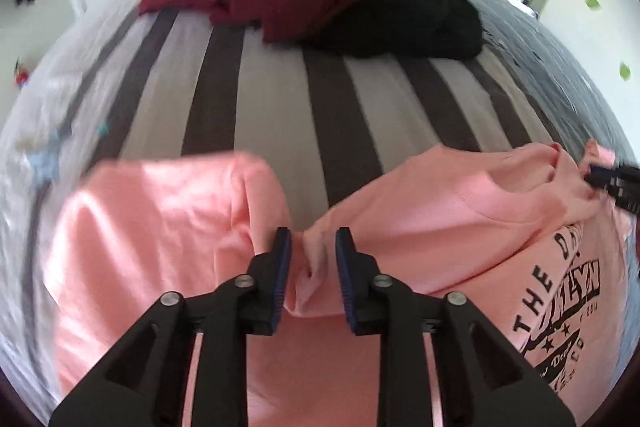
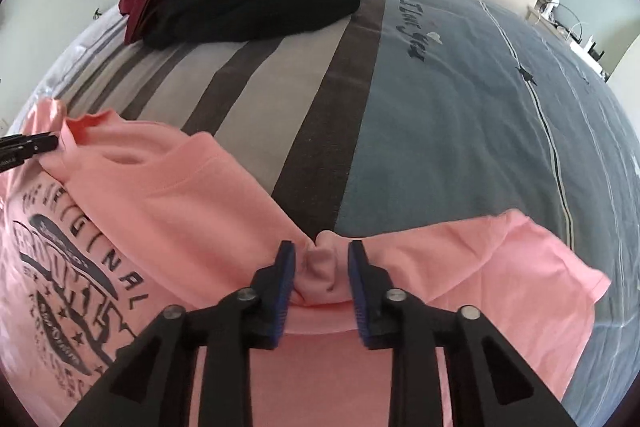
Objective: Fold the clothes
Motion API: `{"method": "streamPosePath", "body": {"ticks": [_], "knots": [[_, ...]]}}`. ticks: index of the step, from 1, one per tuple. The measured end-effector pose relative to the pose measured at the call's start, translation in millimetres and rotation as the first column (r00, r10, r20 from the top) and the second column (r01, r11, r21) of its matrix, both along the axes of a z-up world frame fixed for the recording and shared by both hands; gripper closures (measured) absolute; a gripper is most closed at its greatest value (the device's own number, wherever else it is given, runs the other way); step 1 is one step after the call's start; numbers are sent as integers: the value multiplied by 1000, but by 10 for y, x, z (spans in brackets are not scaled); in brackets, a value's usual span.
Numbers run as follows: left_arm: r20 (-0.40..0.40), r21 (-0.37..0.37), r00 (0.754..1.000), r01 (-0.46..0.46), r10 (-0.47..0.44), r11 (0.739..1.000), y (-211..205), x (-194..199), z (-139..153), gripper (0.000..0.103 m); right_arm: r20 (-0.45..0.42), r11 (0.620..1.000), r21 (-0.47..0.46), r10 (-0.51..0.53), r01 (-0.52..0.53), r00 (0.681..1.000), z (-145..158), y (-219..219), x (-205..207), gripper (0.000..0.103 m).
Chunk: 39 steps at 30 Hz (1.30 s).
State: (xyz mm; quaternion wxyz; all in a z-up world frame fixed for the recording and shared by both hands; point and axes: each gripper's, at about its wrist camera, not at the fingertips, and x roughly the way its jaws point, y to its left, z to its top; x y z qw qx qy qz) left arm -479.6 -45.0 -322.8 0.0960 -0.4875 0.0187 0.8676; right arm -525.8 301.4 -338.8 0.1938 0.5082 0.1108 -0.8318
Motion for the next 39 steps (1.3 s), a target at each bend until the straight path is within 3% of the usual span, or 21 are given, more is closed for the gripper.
{"method": "streamPosePath", "body": {"ticks": [2,4,5,6,8,10,14,16,17,20,21,24,27,30,32,34,36,39], "knots": [[-44,43,999,0,2,999,-11,-31,163,76,-33,999,-49,7,-9,999,179,6,-34,68],[-45,106,999,-9,14,994,14,-147,255,61,-57,995,-95,2,-8,998,330,-16,-110,58],[-44,138,999,-13,20,990,28,-208,301,49,-66,993,-117,-1,-6,998,396,-25,-151,55],[-21,152,1000,-5,8,988,84,-284,272,44,-45,992,-122,11,-16,999,386,-94,-243,50],[69,128,996,44,-54,991,224,-534,133,44,4,991,-129,40,-39,999,342,-250,-441,48],[130,46,988,82,-87,996,390,-644,-39,44,64,993,-75,95,-90,993,162,-453,-571,48],[201,20,968,149,-150,989,582,-612,-294,50,151,989,-1,149,-151,977,-157,-681,-547,48],[170,-32,969,188,-180,982,674,-513,-314,57,174,989,2,144,-147,974,-262,-704,-511,50],[167,-22,969,188,-181,982,688,-481,-312,66,174,988,-4,151,-152,973,-266,-714,-478,52],[151,-20,963,229,-224,973,768,-381,-291,93,168,981,-14,192,-192,967,-262,-766,-358,77],[141,-37,961,244,-236,969,804,-348,-283,95,162,976,-13,217,-218,963,-255,-796,-305,89],[95,-38,971,225,-221,974,813,-296,-204,98,100,967,32,249,-254,963,-227,-871,-147,99],[-23,-7,988,154,-154,988,724,-294,58,98,13,985,4,174,-174,985,-61,-797,-136,100],[-165,24,981,111,-105,994,670,-294,391,98,-121,994,-19,104,-107,987,197,-735,-195,100],[-240,12,968,79,-74,997,696,-478,505,98,-243,997,-37,55,-66,968,423,-751,-187,100],[-259,-1,965,29,-28,1000,689,-609,432,97,-303,998,-34,40,-53,952,487,-841,-294,100],[-203,-24,979,-6,2,1000,719,-785,222,95,-309,1000,-10,21,-25,951,382,-930,-443,99],[-88,-79,995,-46,39,996,724,-963,-91,85,-185,999,24,-25,30,982,40,-943,-562,95]]}}
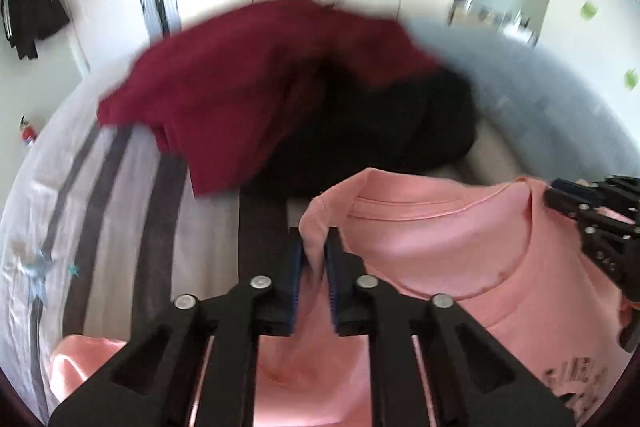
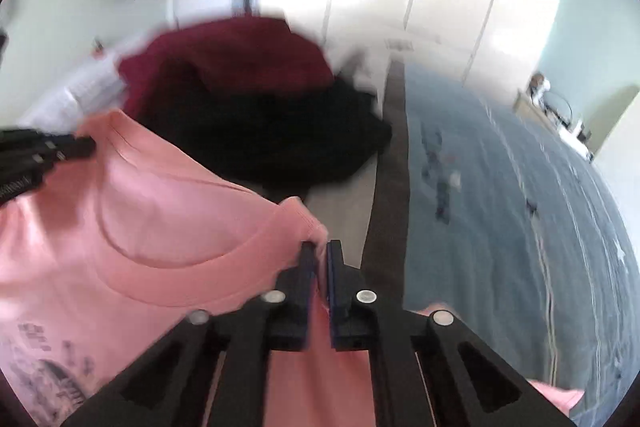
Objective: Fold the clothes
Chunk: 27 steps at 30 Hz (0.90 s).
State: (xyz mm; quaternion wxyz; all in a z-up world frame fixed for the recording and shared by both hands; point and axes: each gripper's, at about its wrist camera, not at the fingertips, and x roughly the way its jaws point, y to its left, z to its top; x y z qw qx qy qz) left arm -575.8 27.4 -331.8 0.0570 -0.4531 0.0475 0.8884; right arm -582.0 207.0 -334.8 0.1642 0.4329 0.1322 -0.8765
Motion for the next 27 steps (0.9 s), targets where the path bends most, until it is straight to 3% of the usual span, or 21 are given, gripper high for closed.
{"method": "streamPosePath", "body": {"ticks": [1,2,3,4,5,6,10,12,15,17,22,24,27], "knots": [[-1,30,1000,-28,28,999,-89,43,8,81,58,1000,1,-19,19,998,-100,35,-29,95],[-4,63,998,-56,56,996,-186,95,26,71,77,998,-37,-44,47,996,-102,84,-62,94],[-34,91,997,-73,76,993,-266,147,82,57,77,995,-76,-58,64,995,-70,141,-56,87],[-63,93,994,-82,88,992,-329,198,138,49,71,992,-103,-60,67,996,-22,197,-36,75],[-84,89,992,-87,94,992,-383,237,183,40,64,990,-127,-60,68,996,28,252,-14,70],[-96,85,991,-87,95,993,-446,272,207,38,55,990,-134,-47,54,997,62,304,5,66],[-54,0,995,-78,78,997,-705,397,177,38,46,994,-98,-36,40,998,94,544,41,65],[-13,-71,998,-58,57,996,-791,531,136,38,83,994,-64,-80,85,993,0,795,-30,65],[29,-102,999,-32,35,994,-915,627,27,38,157,991,-50,-112,121,981,-93,1047,-147,65],[80,-109,996,-18,26,994,-937,637,-121,38,190,995,-31,-86,94,978,-171,1103,-135,65],[78,-55,994,-67,71,996,-1057,513,-209,38,223,999,25,-53,48,973,-353,1062,-72,65],[95,1,992,-81,81,997,-1105,454,-227,38,227,998,27,-65,60,972,-394,1050,-86,65],[108,-34,988,-110,113,993,-1093,396,-267,38,233,996,4,-90,92,968,-419,1064,-123,66]]}}
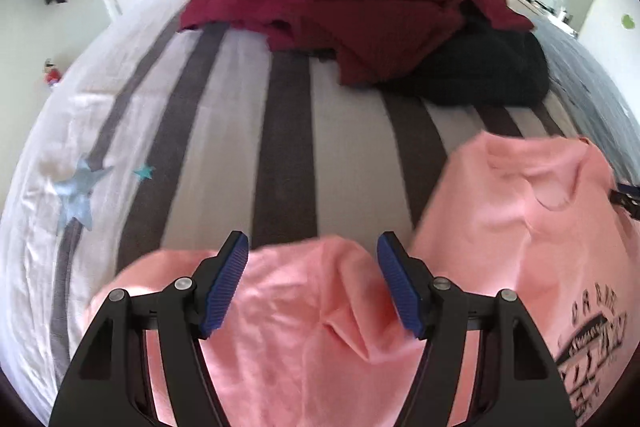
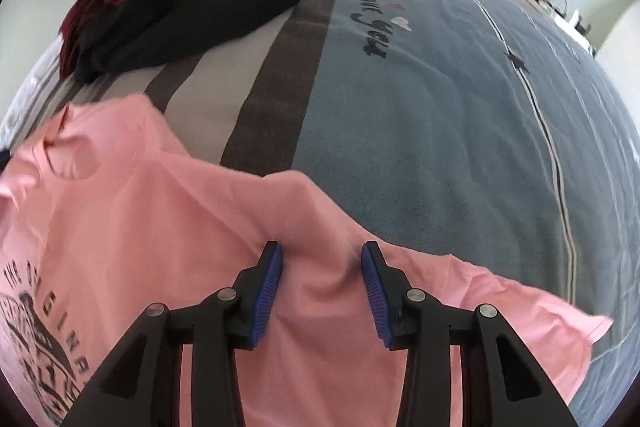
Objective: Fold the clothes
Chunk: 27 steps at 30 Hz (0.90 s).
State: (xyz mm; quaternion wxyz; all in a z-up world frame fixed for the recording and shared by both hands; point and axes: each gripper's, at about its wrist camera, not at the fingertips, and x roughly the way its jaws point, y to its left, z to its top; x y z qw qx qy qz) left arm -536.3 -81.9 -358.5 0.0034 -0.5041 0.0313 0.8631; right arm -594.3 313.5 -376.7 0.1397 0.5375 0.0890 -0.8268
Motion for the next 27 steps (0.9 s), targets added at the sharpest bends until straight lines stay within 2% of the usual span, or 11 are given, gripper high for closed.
{"method": "streamPosePath", "body": {"ticks": [2,5,8,10,13,15,17,20,22,24,27], "knots": [[21,77,999,-31,30,997,-105,-48,-16,38,-4,1000,-9,-14,14,1000,-6,4,-18,70],[-35,181,996,-80,87,980,-388,-18,172,38,-15,999,-15,-41,41,999,20,33,-34,82],[-33,105,999,10,-6,994,-494,84,261,38,-15,998,-24,-65,65,998,13,107,-35,85],[6,44,995,101,-101,994,-487,168,227,39,-27,999,-10,-47,47,999,-6,127,13,85],[62,73,976,203,-207,976,-462,300,152,39,-37,999,-6,-36,36,999,-22,158,34,86],[64,129,965,245,-254,961,-388,352,135,39,-35,999,-11,-42,42,998,-54,191,80,86],[54,137,959,269,-278,953,-267,373,105,39,-37,999,-5,-39,38,999,-66,193,80,87],[82,-82,962,268,-262,960,-78,231,-99,39,-42,1000,4,-30,30,999,-78,188,67,87],[81,-87,969,239,-232,967,-63,150,-156,40,-45,1000,6,-26,27,999,-82,196,69,87],[71,-16,981,182,-180,983,-186,68,-175,58,-47,1000,7,-26,27,999,-86,203,67,87],[54,0,985,167,-167,986,-261,16,-122,80,-47,999,3,-33,33,998,-84,214,67,88]]}}
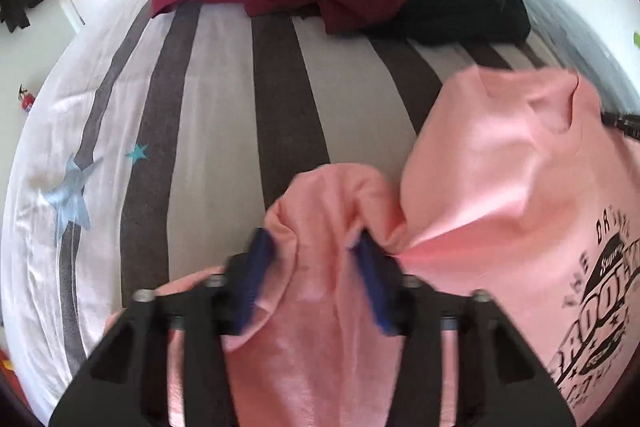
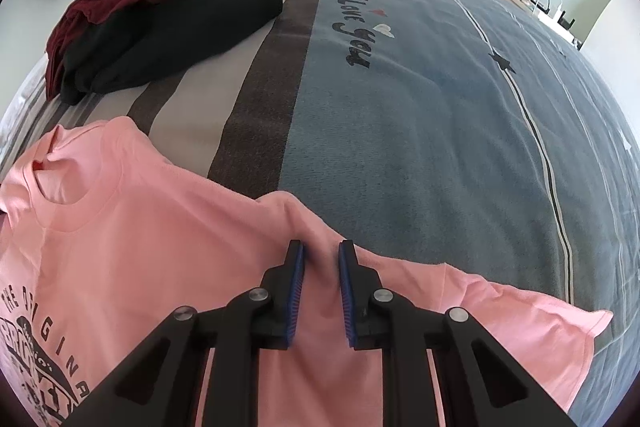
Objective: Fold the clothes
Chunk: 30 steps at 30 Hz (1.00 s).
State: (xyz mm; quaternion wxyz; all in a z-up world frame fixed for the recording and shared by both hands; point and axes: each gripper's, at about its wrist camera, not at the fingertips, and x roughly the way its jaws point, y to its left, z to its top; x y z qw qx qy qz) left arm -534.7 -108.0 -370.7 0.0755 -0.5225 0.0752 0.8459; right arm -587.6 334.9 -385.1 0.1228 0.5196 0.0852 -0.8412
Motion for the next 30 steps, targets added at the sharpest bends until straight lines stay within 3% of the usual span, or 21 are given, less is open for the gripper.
{"method": "streamPosePath", "body": {"ticks": [2,5,8,10,12,15,16,17,18,21,23,26,28,29,30], "knots": [[-11,3,1000,-2,2,1000,-43,-19,48,81,-6,1000,7,-4,4,1000,11,0,5,90],[13,105,1000,-29,28,994,-184,-57,119,81,-13,1000,19,-11,11,1000,7,-1,17,91],[-23,180,994,-97,103,979,-410,-34,244,76,-22,1000,25,-14,15,1000,3,-6,37,91],[-27,111,986,-159,163,981,-494,-52,197,70,-25,999,30,-14,15,1000,1,0,39,91],[32,61,992,-122,120,991,-494,-96,50,69,-25,999,39,-10,11,1000,-3,3,40,91],[33,-32,998,-55,56,998,-359,-140,-74,71,-26,999,46,-9,11,1000,-7,7,35,91],[25,-51,999,-47,48,998,-318,-168,-79,75,-26,999,50,-10,11,1000,-13,4,35,91],[17,-93,999,-45,46,995,-299,-197,-91,95,-28,998,56,-9,11,1000,-14,-7,38,91],[9,-139,999,-44,45,989,-283,-226,-104,103,-29,998,61,-11,13,1000,-15,-18,40,91],[-8,-246,995,-95,96,965,-435,-349,-120,103,-29,997,77,-16,18,999,-16,-46,41,91],[-25,-253,979,-203,204,946,-713,-425,-53,103,-28,996,82,-19,21,999,-16,-52,39,91],[-59,-134,953,-303,298,943,-1054,-416,142,103,-26,996,81,-24,26,999,-23,-46,18,91],[-78,-23,963,-262,260,965,-1063,-376,268,103,-23,997,76,-27,29,999,-30,-28,3,91],[-89,33,967,-236,238,971,-1061,-355,330,99,-21,997,72,-27,29,999,-30,-20,-2,91],[-78,34,975,-204,206,978,-992,-359,310,83,-18,997,68,-27,28,999,-30,-13,-6,91]]}}
